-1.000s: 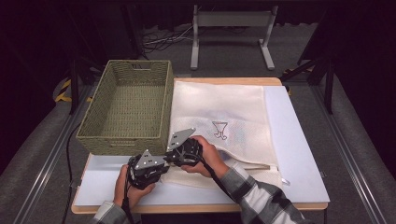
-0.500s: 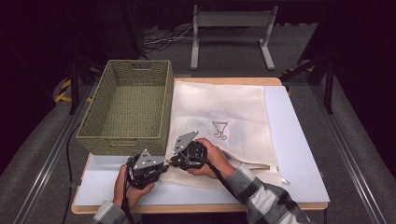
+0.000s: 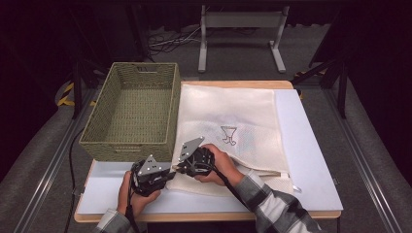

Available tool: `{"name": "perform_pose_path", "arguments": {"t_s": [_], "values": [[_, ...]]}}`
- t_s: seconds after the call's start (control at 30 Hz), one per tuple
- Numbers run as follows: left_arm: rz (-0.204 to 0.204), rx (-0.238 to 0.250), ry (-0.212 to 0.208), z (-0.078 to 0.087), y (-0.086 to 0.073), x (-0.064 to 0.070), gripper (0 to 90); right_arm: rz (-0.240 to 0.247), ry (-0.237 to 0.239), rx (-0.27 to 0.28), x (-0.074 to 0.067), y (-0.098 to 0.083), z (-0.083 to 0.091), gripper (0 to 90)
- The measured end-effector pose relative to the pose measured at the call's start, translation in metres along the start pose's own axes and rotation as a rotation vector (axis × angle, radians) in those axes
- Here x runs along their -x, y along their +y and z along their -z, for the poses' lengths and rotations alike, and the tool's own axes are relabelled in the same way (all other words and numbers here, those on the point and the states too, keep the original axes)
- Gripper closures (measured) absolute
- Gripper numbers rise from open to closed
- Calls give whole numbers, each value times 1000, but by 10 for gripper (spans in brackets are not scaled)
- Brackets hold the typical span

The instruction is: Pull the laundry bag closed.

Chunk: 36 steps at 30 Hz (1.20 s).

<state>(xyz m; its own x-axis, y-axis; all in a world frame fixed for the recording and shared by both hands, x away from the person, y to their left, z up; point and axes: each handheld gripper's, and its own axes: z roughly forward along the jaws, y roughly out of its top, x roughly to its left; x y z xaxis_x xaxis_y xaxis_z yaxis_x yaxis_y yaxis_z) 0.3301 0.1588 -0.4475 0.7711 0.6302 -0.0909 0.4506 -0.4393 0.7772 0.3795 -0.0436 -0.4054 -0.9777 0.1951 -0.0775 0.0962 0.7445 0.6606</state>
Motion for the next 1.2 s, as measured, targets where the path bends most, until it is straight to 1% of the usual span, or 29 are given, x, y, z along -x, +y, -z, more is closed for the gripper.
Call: {"name": "perform_pose_path", "arguments": {"t_s": [0.07,0.1,0.13,0.17,0.2,0.23,0.3,0.37,0.43,0.47,0.5,0.53,0.57,0.6,0.63,0.67,0.7,0.73,0.77,0.8,0.83,0.87,0.93,1.03,1.07,1.1,1.13,1.2], "values": [[-4,12,-18,2,1,-2,784,10,-9,4,-1,0,1,821],[3,19,-29,3,2,-3,776,14,-17,7,-1,0,2,821],[1,25,-45,5,3,-4,721,19,-28,10,-2,0,4,821],[-1,25,-57,6,3,-6,721,19,-28,10,-2,0,4,821],[8,28,-65,8,3,-7,707,21,-32,11,-2,0,4,821],[9,26,-75,9,3,-8,702,22,-36,12,-3,-1,4,822],[23,20,-92,10,3,-8,686,19,-40,20,-3,-1,4,822],[32,16,-107,11,4,-9,675,29,-41,23,-3,-2,3,821],[39,12,-100,11,5,-9,672,31,-50,26,-4,-3,3,822],[60,12,-110,11,6,-10,671,33,-52,31,-5,-4,3,822],[77,9,-110,11,6,-12,696,44,-59,38,-6,-4,4,822],[63,3,-103,11,7,-14,720,45,-65,42,-7,-4,4,822],[63,3,-103,11,7,-14,740,45,-65,42,-7,-4,4,822],[74,0,-108,11,8,-13,740,51,-64,41,-7,-4,4,821],[72,1,-97,11,8,-14,768,54,-67,39,-8,-4,4,822],[62,1,-89,11,9,-16,790,55,-70,42,-8,-4,3,821],[79,7,-96,10,9,-15,796,56,-74,45,-9,-4,3,821],[78,4,-99,9,9,-15,797,57,-78,46,-9,-4,3,822],[87,-4,-103,8,9,-15,802,59,-81,47,-9,-4,3,822],[86,-5,-103,7,9,-15,808,59,-78,49,-9,-5,3,822],[89,-15,-100,7,10,-15,813,59,-81,49,-10,-5,3,822],[90,-13,-94,6,10,-14,826,59,-83,44,-10,-6,2,822],[80,-15,-75,6,11,-13,844,63,-87,43,-10,-6,2,822],[97,-3,-65,8,11,-11,855,66,-101,40,-11,-7,2,823],[96,0,-60,8,11,-10,858,69,-107,36,-11,-7,2,823],[87,0,-56,8,11,-10,858,71,-109,34,-11,-8,2,823],[93,10,-52,9,11,-8,860,73,-110,32,-12,-8,2,823],[93,13,-53,9,12,-7,861,72,-115,33,-12,-10,3,823]]}}
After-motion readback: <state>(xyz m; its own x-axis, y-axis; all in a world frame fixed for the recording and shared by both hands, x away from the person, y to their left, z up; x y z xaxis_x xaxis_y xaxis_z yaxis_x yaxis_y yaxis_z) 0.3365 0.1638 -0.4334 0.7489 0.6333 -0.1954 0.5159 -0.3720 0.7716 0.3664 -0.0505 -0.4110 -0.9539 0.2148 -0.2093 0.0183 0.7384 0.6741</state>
